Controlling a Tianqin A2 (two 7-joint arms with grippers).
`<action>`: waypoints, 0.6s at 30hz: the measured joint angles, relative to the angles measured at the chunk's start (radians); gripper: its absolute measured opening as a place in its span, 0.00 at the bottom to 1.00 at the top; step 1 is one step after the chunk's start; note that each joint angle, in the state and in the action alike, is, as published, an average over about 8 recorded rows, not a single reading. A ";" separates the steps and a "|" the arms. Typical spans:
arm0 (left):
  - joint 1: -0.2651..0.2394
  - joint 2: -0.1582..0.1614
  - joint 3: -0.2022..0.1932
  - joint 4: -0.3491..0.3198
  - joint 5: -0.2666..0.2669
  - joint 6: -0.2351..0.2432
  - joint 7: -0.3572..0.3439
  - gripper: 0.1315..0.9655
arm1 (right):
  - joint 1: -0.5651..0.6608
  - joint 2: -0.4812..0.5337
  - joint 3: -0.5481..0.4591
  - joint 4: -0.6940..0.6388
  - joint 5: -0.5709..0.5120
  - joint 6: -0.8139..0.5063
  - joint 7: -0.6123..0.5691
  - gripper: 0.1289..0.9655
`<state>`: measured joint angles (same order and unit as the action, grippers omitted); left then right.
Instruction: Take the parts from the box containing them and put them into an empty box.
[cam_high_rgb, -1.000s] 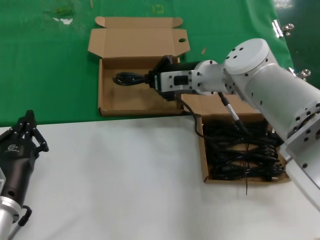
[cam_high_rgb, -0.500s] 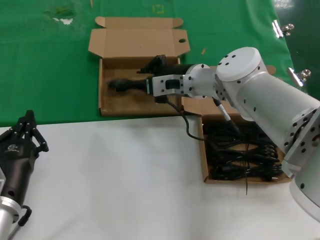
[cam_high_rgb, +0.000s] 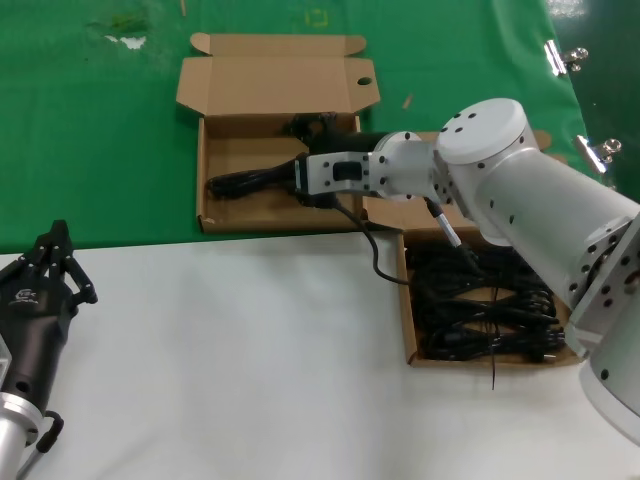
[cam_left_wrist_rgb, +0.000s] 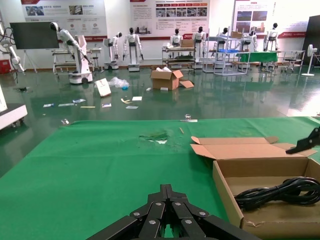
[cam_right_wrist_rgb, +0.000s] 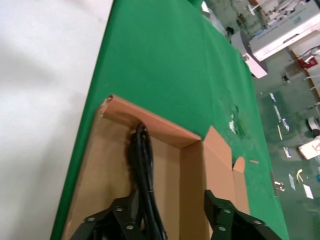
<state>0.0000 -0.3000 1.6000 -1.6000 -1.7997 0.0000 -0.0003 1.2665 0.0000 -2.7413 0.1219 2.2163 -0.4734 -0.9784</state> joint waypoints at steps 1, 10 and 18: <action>0.000 0.000 0.000 0.000 0.000 0.000 0.000 0.01 | 0.002 0.000 0.005 -0.003 0.003 -0.004 -0.001 0.30; 0.000 0.000 0.000 0.000 0.000 0.000 0.000 0.01 | 0.028 0.004 0.160 -0.051 -0.023 -0.069 -0.031 0.53; 0.000 0.000 0.000 0.000 0.000 0.000 0.000 0.01 | 0.010 0.094 0.340 0.017 -0.109 -0.154 -0.016 0.73</action>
<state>0.0000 -0.3000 1.6000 -1.6000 -1.7997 0.0000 -0.0003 1.2761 0.0945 -2.4015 0.1388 2.1078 -0.6272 -0.9944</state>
